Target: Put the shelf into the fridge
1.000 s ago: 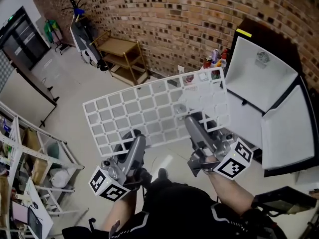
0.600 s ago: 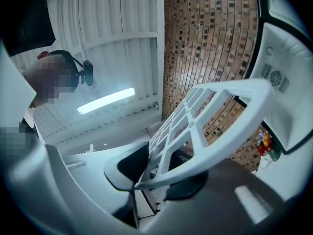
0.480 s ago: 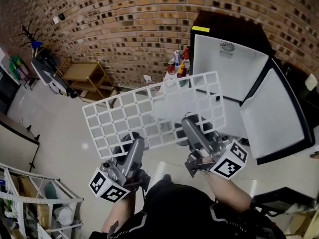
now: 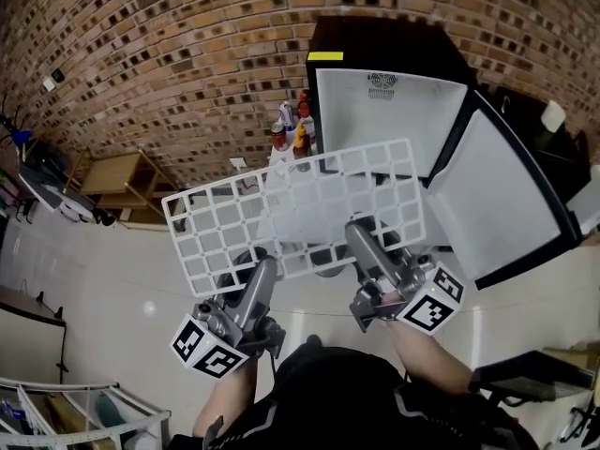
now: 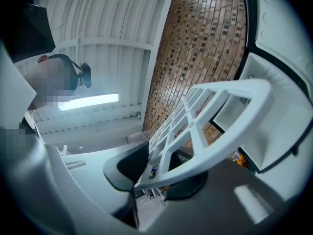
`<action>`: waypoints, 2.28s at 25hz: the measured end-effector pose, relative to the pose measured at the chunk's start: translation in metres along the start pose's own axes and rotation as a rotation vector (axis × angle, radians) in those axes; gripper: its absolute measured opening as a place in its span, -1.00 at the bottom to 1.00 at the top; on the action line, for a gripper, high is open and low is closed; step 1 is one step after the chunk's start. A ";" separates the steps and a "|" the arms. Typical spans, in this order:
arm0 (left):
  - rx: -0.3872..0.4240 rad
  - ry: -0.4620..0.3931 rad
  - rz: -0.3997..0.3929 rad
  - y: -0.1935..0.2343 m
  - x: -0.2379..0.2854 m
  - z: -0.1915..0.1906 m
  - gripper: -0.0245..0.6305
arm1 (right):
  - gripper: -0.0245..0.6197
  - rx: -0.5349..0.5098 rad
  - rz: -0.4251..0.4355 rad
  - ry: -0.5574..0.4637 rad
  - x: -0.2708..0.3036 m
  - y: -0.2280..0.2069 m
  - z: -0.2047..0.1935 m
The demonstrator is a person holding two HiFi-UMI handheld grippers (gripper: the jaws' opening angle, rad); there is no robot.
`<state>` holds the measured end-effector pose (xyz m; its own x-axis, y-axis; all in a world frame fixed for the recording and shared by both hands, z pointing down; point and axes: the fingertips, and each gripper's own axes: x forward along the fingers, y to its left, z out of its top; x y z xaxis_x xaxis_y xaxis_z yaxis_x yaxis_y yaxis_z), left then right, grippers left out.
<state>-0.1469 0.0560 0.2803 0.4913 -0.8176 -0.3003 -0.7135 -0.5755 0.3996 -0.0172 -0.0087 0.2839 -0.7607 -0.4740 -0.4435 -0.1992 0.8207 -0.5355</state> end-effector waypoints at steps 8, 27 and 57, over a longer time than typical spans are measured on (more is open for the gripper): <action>-0.111 0.067 -0.116 0.024 0.022 -0.023 -0.66 | -0.61 -0.045 -0.153 -0.031 -0.011 -0.023 -0.001; -0.269 0.215 -0.272 0.063 0.062 -0.076 -0.67 | -0.61 -0.065 -0.394 -0.092 -0.040 -0.073 -0.013; -0.339 0.266 -0.101 0.107 0.211 -0.216 -0.68 | -0.61 0.111 -0.384 0.027 -0.088 -0.283 0.035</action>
<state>-0.0118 -0.1822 0.4473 0.6937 -0.7072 -0.1365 -0.4728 -0.5901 0.6545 0.1275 -0.2104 0.4488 -0.6601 -0.7300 -0.1771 -0.4060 0.5451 -0.7335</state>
